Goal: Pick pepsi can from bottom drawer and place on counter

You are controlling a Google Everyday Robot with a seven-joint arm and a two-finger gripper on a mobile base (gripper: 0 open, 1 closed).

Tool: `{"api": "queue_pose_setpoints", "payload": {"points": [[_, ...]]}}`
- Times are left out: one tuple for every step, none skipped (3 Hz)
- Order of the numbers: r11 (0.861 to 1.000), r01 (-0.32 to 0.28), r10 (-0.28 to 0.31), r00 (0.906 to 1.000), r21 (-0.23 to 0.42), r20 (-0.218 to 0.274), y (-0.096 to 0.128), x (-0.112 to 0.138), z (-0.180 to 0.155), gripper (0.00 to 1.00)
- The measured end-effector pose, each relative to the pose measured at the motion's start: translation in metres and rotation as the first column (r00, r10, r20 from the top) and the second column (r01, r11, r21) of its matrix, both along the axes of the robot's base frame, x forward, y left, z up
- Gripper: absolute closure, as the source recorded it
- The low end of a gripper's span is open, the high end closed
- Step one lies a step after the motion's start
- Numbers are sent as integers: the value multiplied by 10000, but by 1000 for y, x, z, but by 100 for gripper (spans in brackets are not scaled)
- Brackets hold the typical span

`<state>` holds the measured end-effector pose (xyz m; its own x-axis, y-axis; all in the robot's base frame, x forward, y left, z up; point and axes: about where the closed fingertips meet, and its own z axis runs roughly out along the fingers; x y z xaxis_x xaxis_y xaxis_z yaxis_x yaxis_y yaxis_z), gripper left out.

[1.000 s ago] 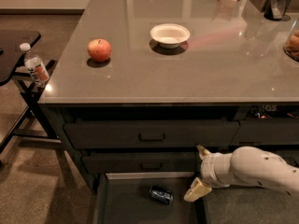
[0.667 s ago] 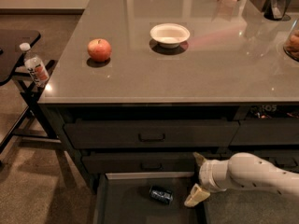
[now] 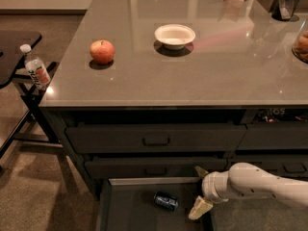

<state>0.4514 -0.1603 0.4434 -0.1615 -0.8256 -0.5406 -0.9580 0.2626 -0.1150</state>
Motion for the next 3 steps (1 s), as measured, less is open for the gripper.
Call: {"api": "queue_pose_setpoints", "payload": {"points": [[9999,-46,44,9999,-130,-131,5,-3,-9,0],[10000,26,-26,9996,15,-278,11,-3,-39,0],[9979,355,-346,9992,536,-181,14,-1,-75,0]]}}
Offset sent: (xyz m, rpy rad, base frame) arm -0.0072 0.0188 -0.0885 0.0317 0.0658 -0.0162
